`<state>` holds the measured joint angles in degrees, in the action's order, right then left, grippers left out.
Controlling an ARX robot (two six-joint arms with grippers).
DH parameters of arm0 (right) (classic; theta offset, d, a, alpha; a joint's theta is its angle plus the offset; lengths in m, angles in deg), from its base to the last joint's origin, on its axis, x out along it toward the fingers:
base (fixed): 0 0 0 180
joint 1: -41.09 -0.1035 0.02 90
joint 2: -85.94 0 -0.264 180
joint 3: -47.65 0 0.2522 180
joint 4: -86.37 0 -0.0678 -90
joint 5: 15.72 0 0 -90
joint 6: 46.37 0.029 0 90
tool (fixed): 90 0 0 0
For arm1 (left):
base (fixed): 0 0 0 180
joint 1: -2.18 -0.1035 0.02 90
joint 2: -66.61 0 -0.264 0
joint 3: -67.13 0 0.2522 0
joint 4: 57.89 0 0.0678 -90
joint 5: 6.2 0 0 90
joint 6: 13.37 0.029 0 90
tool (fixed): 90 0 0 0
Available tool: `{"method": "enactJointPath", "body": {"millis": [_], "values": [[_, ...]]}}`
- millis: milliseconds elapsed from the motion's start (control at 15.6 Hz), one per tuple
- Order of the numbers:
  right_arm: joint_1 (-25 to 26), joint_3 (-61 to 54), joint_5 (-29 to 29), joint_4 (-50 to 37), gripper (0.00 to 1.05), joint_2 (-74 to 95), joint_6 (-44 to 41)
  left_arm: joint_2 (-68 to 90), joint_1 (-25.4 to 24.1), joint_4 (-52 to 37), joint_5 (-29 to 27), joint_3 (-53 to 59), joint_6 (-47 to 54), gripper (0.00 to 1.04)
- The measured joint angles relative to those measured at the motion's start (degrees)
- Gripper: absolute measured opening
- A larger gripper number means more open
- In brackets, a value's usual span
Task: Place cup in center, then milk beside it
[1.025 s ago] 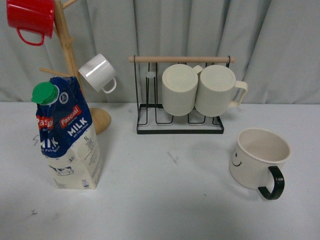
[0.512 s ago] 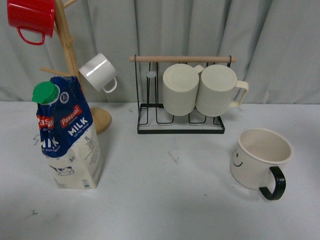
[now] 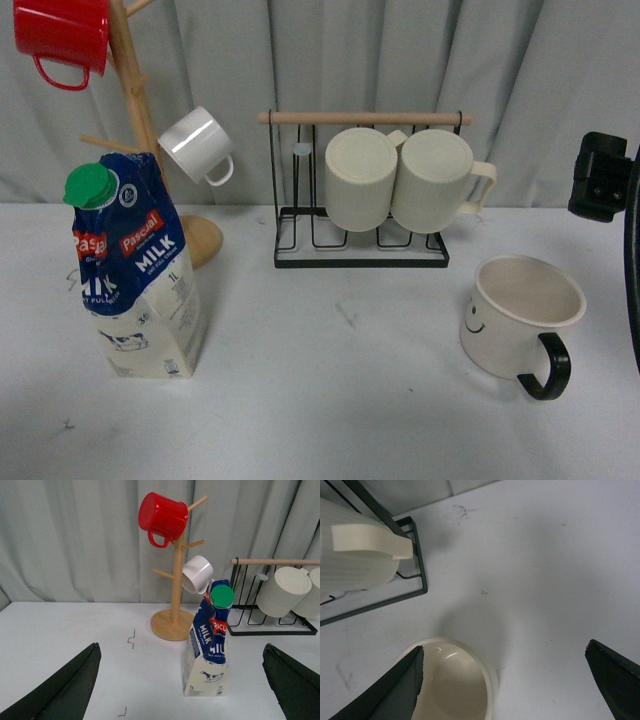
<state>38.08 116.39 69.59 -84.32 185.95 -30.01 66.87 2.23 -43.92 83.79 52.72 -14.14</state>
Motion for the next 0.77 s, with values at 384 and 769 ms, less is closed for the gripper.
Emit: {"method": "enactJointPath", "body": {"millis": [384,769], "values": [[-0.50,-0.50,2.64,-1.66,0.98,6.54,1.33,0.00,0.00,-0.02,0.00,0.00,0.00,0.98],[-1.81,-0.90,2.56,-2.40,0.98,9.55,2.78,0.00,0.02,-0.02,0.00,0.00,0.00,0.98]]}}
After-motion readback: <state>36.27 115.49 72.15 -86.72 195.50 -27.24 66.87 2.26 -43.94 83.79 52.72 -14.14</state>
